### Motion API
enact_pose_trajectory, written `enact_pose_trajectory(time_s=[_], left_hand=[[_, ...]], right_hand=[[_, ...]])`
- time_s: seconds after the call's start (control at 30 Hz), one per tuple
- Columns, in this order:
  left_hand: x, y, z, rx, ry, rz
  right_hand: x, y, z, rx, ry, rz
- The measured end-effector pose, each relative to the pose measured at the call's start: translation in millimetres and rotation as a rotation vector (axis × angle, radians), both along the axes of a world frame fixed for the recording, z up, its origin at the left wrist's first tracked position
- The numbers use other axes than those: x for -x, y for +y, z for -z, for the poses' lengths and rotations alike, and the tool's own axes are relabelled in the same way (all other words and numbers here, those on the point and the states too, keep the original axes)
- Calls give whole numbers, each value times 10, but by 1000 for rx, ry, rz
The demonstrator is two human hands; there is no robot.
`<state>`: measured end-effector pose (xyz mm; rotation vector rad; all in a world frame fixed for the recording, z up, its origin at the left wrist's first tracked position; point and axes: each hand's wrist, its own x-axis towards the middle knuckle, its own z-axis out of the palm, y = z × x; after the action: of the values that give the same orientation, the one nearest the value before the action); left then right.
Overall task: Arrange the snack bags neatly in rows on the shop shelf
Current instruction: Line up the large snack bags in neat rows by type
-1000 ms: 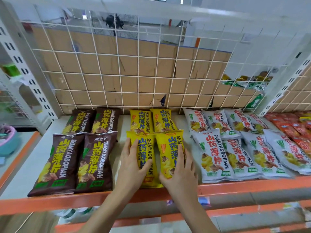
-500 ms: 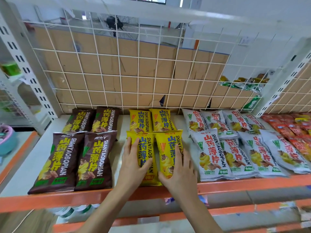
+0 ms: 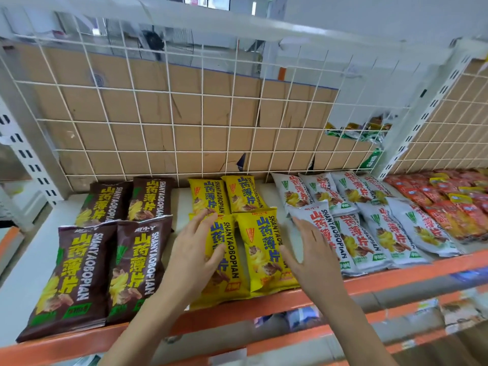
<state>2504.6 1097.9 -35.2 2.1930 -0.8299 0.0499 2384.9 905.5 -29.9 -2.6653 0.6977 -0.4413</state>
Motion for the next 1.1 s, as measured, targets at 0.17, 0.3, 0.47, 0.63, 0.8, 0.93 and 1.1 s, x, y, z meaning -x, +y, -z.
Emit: enact_pose_trajectory(time_s=[0.17,0.3,0.47,0.63,0.8,0.93,1.1], left_hand=[[-120,-65,-88,-82,-52,13],[-223,-177,-105,-157,-123,11],[-297,-436,-147,-222,-96,16],[-329,-790,-176,-308,-101,-26],[-269,-1209,-200,-317,-116,-44],[-193,-1600,-200,-376,-126,-57],[-117,-2060,-227,-400,-96,-67]], right_hand=[[134,-221,-172,59,42,63],[235,-492,-209,51,39,112],[271,-955,-162,63,102,135],[205,-1471,-145,51,176,82],[66,-1960,-205,54,184,-54],[-115,-2311,-219,85,209,-147],[-377,-2555,-264,151,241,-267]])
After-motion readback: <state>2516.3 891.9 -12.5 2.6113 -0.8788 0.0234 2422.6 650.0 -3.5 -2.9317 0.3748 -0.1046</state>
